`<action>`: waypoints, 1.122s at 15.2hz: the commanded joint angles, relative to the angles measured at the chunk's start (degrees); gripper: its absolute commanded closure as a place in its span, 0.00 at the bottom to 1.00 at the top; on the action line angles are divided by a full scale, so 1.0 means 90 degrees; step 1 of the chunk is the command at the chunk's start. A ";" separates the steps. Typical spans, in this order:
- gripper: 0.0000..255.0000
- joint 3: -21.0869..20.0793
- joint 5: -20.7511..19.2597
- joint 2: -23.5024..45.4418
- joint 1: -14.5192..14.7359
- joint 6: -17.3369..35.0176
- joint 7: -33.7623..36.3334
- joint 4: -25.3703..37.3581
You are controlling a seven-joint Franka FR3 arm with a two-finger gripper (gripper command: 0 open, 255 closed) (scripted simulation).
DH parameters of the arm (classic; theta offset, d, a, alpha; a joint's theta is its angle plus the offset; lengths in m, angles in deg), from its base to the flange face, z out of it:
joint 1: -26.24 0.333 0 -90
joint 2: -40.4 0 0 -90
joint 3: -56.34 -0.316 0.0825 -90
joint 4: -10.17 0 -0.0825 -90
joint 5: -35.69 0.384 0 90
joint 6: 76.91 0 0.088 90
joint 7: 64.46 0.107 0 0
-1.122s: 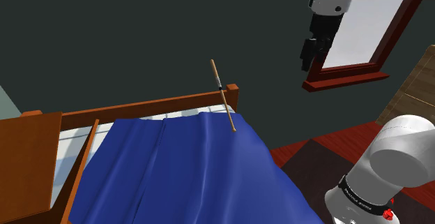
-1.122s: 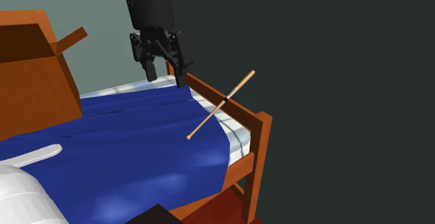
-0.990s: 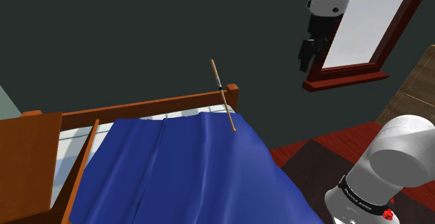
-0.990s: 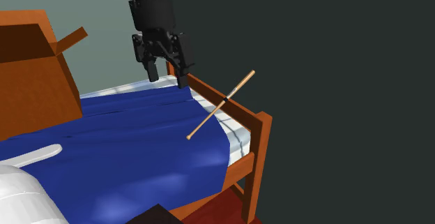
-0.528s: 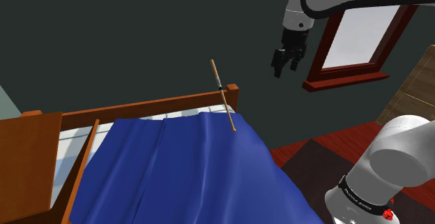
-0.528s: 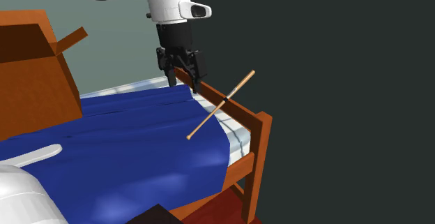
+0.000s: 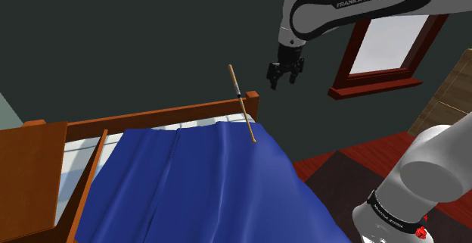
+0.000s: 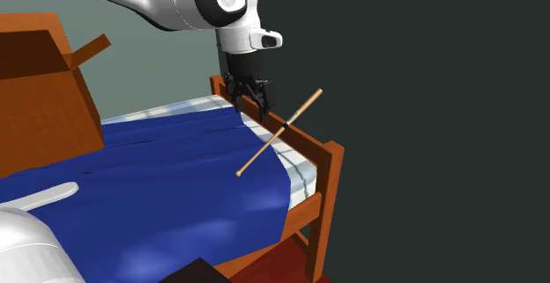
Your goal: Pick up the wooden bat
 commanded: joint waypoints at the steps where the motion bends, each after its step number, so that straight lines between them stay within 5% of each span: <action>1: 0.00 -0.0057 -0.0007 0.0469 -0.0019 0.0308 0.0199 0.0218; 17: 0.00 -0.0118 -0.0375 0.4247 0.0047 0.1551 0.1554 0.3169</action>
